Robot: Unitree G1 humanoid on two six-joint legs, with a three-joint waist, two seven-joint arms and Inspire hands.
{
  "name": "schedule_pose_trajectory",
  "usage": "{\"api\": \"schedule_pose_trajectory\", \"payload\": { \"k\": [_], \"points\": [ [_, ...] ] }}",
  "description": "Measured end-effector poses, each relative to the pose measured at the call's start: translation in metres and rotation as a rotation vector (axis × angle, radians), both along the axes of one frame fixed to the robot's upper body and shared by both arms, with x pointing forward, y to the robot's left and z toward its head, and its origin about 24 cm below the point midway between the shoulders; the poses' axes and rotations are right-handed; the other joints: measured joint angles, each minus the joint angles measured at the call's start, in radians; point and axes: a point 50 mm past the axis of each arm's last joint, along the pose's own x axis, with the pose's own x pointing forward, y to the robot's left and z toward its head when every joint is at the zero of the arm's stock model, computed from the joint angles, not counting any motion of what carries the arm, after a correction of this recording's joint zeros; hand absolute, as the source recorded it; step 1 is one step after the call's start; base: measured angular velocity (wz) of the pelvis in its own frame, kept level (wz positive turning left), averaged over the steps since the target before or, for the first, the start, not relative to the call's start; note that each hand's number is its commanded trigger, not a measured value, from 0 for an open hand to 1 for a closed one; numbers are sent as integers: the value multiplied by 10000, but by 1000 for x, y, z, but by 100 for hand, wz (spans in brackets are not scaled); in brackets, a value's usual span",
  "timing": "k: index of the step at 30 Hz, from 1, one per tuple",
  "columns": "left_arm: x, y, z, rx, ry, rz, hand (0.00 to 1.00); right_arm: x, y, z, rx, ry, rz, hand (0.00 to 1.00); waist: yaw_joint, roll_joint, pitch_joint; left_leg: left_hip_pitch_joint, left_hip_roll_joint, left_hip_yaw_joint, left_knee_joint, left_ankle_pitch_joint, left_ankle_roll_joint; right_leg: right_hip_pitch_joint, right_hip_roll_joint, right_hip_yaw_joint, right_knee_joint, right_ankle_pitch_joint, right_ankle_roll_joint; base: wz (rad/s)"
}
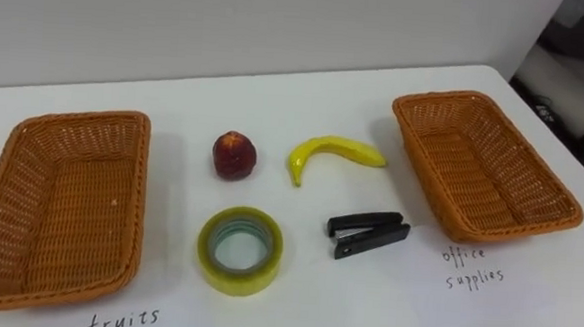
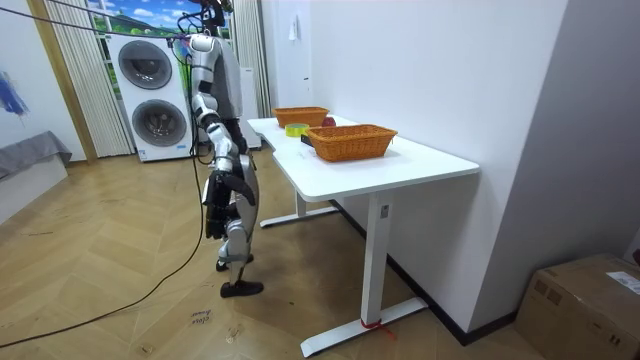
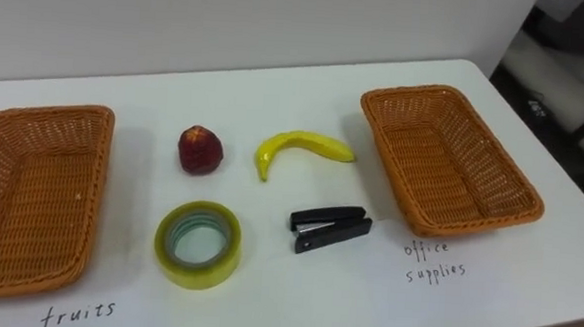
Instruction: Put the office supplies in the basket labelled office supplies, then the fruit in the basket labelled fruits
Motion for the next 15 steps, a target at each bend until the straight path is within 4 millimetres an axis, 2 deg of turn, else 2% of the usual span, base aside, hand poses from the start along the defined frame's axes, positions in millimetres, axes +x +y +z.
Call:
{"api": "schedule_pose_trajectory", "payload": {
  "k": [4,9,15],
  "points": [
    [3,0,1,44,-169,-143,0,23,-13,31,-1504,-215,345,0,12,-29,25,28,6,35,-52,2,-1,-4,32,137,-29,-3,5,-5],
    [8,1,1,71,-316,-614,0,47,-19,72,-4159,728,859,0,97,-127,97,-9,4,32,-58,3,-3,-47,38,101,-55,-4,6,0],
    [13,2,2,178,-306,-1140,0,63,-19,119,-6850,1030,802,0,315,-143,71,-308,-2,36,-53,4,-1,-411,47,116,-10,2,12,0]
  ]
}}
